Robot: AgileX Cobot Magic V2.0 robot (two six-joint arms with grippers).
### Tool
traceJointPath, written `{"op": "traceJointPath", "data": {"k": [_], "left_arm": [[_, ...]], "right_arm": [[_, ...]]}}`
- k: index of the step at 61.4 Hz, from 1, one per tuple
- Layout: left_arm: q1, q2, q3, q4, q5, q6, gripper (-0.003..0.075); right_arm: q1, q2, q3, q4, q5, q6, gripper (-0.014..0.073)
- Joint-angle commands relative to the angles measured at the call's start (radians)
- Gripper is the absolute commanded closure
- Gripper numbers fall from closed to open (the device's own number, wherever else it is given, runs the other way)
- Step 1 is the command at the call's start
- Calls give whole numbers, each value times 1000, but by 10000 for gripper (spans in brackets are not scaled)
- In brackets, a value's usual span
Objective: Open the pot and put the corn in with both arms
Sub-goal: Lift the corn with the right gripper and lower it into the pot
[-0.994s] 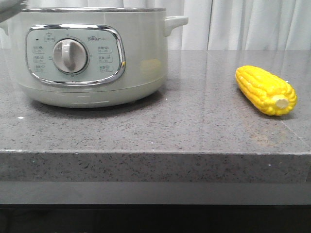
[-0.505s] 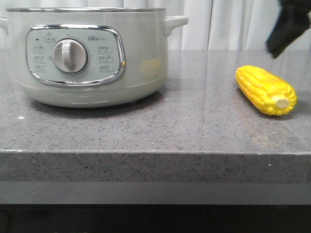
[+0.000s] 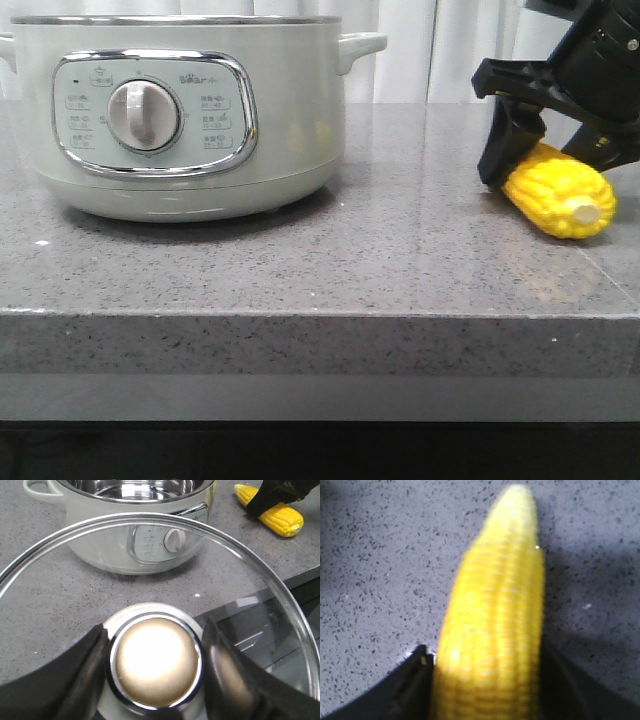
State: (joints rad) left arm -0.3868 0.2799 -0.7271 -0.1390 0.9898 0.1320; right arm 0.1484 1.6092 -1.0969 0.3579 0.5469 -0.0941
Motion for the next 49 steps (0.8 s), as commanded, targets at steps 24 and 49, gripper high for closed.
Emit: {"op": "traceJointPath", "data": {"k": [24,49], "left_arm": [[-5,8,-36,-23,-147,-7,469],[-5,8,-36,-23,-147,-7,469]], "right_arm": [[58,-54,-351,18,25,-79,336],[362,208,-834,18,44,-132,336]]}}
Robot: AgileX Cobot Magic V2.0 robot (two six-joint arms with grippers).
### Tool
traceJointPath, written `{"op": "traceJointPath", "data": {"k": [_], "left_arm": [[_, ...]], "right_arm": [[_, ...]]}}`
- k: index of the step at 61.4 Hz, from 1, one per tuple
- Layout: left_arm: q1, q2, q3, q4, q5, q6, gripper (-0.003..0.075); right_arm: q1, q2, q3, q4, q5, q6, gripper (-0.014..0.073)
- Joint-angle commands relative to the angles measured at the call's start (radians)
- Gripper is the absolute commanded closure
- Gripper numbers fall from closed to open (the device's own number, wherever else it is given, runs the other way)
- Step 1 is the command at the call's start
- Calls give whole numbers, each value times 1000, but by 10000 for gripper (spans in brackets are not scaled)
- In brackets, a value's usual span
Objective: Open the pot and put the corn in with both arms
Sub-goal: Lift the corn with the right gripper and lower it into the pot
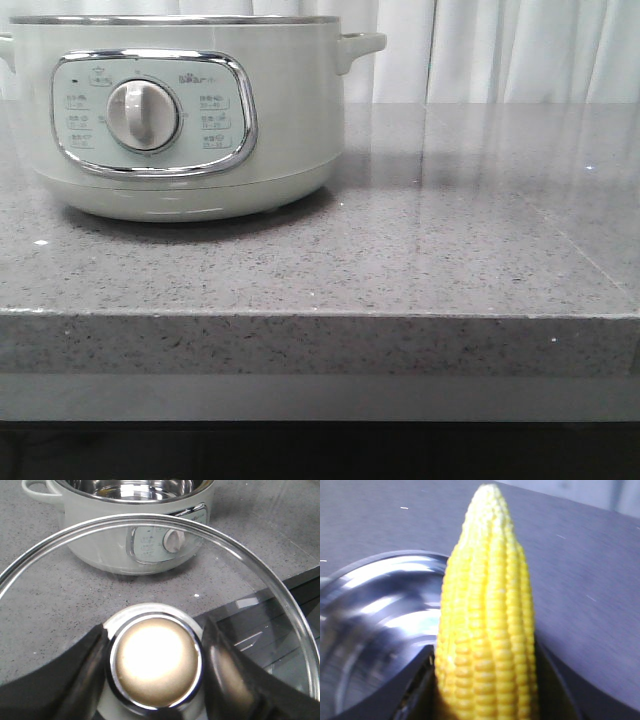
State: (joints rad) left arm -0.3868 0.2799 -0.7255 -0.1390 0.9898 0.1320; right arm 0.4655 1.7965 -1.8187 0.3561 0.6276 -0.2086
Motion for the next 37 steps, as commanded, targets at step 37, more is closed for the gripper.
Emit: {"op": "traceJointPath", "data": {"k": [37], "left_arm": [[-5,8,-37,-23,-147,-7,469]], "right_arm": [[107,144,-180,20,-13,-18,47]]}}
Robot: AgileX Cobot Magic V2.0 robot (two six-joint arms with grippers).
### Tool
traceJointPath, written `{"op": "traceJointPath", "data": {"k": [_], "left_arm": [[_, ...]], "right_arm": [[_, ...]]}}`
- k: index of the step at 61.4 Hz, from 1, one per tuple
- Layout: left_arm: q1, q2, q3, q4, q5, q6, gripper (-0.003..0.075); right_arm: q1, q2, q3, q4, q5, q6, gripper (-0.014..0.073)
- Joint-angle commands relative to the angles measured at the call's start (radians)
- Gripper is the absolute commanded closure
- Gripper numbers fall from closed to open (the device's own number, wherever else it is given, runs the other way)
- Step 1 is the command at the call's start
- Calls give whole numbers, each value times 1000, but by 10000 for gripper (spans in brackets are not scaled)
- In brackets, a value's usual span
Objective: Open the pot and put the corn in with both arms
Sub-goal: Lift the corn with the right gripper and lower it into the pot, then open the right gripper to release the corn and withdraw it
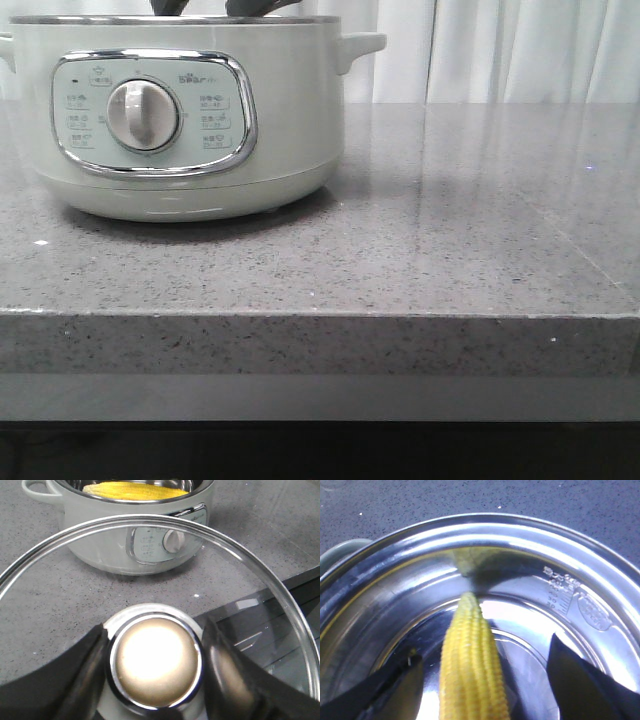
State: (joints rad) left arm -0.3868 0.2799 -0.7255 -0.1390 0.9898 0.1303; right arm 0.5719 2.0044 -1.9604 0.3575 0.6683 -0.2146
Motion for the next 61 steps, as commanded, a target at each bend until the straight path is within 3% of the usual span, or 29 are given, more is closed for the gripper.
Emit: {"op": "traceJointPath", "data": {"k": [1,7,11,22,30,50,61], "left_arm": [[-5,8,-37,-23,-147,-5,469],[-5,8,-37,-23,-147,-5,469],[-5,8,-37,-23,-147,-5,469],[-5,8,-37,-23,-147,-5,469],[-5,8,-37,-23,-147,-5,469],[-5,8,-37,-23,-147,-5,469],[-5,8,-37,-23,-147,-5,469]], "right_arm": [[0,-64,-40,17,-50,-12,48],[-1,-65,-51,17,-31,-12,77],[-1,-65,-64,17,-11,-12,144],[-10,-67,-87,17,7,-12,497],[-21,-77,-89,17,7,-12,670],[-170,-177,-70,-61,94,-12,661],[-291,-300,67,-98,60,-12,661]]}}
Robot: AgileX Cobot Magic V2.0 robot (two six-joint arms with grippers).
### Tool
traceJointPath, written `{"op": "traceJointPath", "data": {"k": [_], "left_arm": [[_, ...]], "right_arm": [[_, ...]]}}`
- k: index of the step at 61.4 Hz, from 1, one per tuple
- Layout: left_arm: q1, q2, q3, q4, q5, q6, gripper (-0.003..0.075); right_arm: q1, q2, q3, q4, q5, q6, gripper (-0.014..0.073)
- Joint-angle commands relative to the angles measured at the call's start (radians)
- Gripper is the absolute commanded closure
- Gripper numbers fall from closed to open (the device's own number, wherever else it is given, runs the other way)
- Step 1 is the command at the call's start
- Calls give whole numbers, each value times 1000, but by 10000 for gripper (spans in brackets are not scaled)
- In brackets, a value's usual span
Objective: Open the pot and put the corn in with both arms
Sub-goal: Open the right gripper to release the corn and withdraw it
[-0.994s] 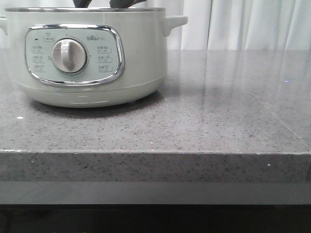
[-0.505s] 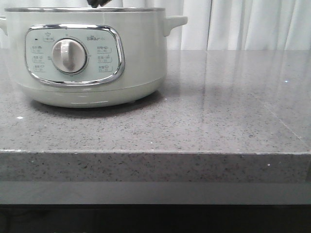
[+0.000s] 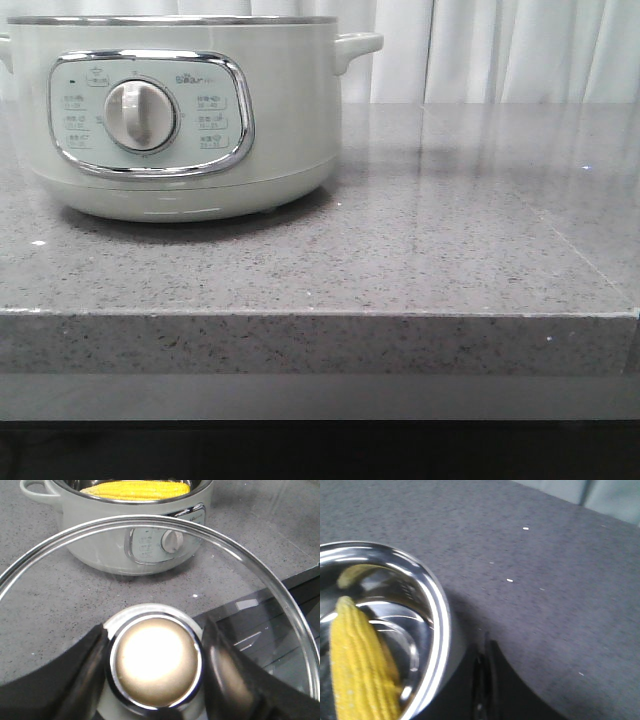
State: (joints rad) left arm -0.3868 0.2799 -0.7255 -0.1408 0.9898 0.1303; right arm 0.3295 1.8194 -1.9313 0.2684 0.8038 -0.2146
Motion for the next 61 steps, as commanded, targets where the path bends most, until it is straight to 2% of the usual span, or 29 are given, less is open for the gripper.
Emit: {"op": "traceJointPath", "data": {"k": [1,18,34,48,61], "left_arm": [[-5,8,-37,-21,-147,-5,469],[-5,8,-37,-21,-147,-5,469],[-5,8,-37,-21,-147,-5,469],[-5,44,-69,-20,-159,-5,470],[-5,248,-208,6,-161,1,469]], "right_arm": [[-63,-133,64,-12,-83,-12,661],[-214,-444,501,-42,-344,-33,661],[-225,-791,964,-42,-591,-69,661],[-225,-1105,1275,-40,-641,-69,661],[-225,-1357,1461,-21,-634,-69,661]]}}
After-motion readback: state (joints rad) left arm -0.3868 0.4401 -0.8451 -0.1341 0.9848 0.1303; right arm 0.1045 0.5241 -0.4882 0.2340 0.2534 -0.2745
